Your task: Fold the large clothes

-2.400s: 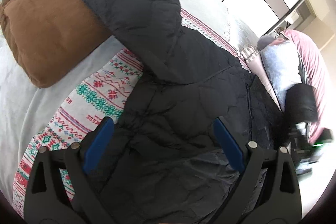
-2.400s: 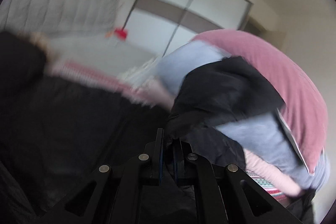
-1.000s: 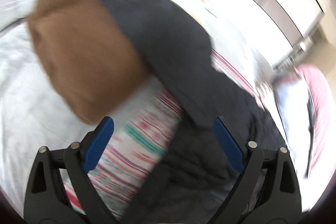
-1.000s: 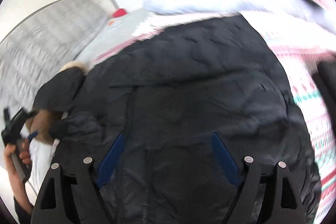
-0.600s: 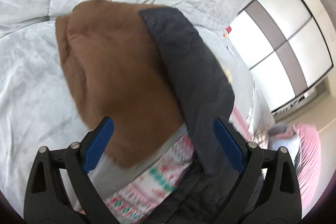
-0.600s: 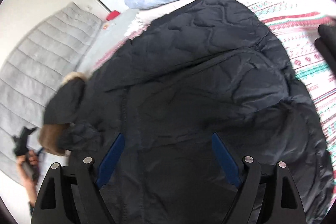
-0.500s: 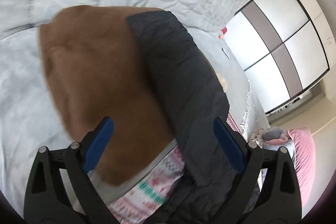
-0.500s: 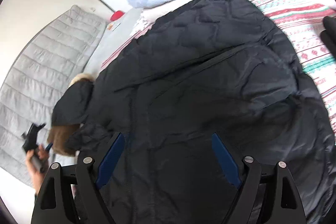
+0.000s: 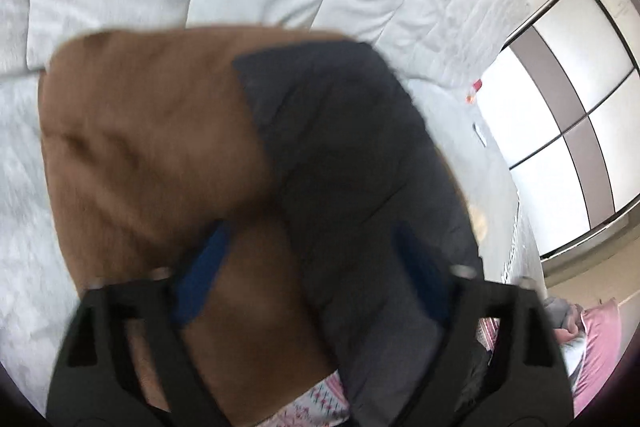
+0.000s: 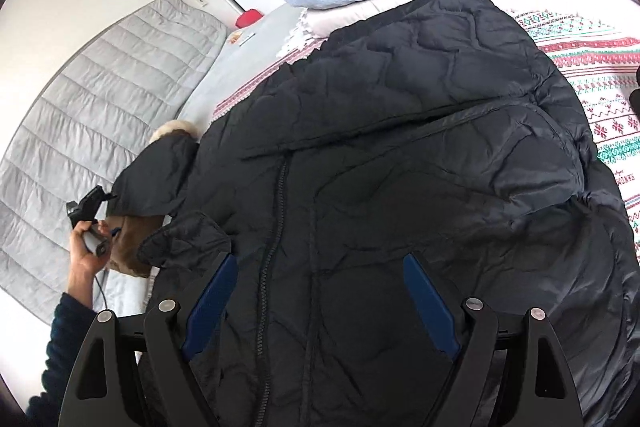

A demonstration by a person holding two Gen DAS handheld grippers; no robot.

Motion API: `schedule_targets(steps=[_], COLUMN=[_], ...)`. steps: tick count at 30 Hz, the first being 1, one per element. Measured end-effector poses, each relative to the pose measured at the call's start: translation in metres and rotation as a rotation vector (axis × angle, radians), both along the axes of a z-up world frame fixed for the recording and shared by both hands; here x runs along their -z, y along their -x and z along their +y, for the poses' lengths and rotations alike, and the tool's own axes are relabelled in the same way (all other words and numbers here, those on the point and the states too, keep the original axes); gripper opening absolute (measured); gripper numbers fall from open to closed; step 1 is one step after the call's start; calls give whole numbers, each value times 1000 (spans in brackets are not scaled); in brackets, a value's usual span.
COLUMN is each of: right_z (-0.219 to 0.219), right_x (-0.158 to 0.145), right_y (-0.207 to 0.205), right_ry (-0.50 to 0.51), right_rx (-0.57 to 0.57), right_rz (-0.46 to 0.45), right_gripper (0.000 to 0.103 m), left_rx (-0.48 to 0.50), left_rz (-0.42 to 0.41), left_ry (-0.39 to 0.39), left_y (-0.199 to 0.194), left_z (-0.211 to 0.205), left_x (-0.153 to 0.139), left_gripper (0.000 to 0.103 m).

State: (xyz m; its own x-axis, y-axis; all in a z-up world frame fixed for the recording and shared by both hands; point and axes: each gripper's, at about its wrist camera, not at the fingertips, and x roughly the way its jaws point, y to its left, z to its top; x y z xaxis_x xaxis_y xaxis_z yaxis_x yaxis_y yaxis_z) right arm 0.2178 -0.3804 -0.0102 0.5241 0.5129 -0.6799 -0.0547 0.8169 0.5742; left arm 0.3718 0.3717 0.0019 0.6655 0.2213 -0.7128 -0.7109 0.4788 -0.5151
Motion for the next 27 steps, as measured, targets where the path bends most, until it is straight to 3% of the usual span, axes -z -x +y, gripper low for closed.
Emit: schedule_targets(steps=[1,2,4,6,7,12,17,22,27], right_z=[-1,-2,-4,-6,-7,-10,-11,-13,-15], right_x=[0,0,0,0,0,-2,-2,-2,-1], right_y=[0,1,1,2,2,3,3,2,2], right_ry=[-6,-11,-12,-15,-21,-27,-24,-27,-29], right_rx=[1,2,5,10,12,22,23,31,36], right_rz=[0,0,-2,2,4,-2,-2,3,7], right_gripper=[86,86,86,86,86,86,86,86,86], left_rx=[2,7,6,33,44,89,190,395,668], left_rz=[4,-1,-36,-62,-62,-184,-234,-312,-299], left_ry=[-3,5,15,-14,-30,-78,-185,-297,-418], left_y=[-2,-3,-4,-6,-7,-9,-18,-26,-38], left_z=[0,-1,-5,-11,-14,-44,-94,-179,-290], left_x=[-2,-3,-7,-13,-16,-45,-78,-107,-100], left_gripper=[56,37,30,13,10,6,5,5,5])
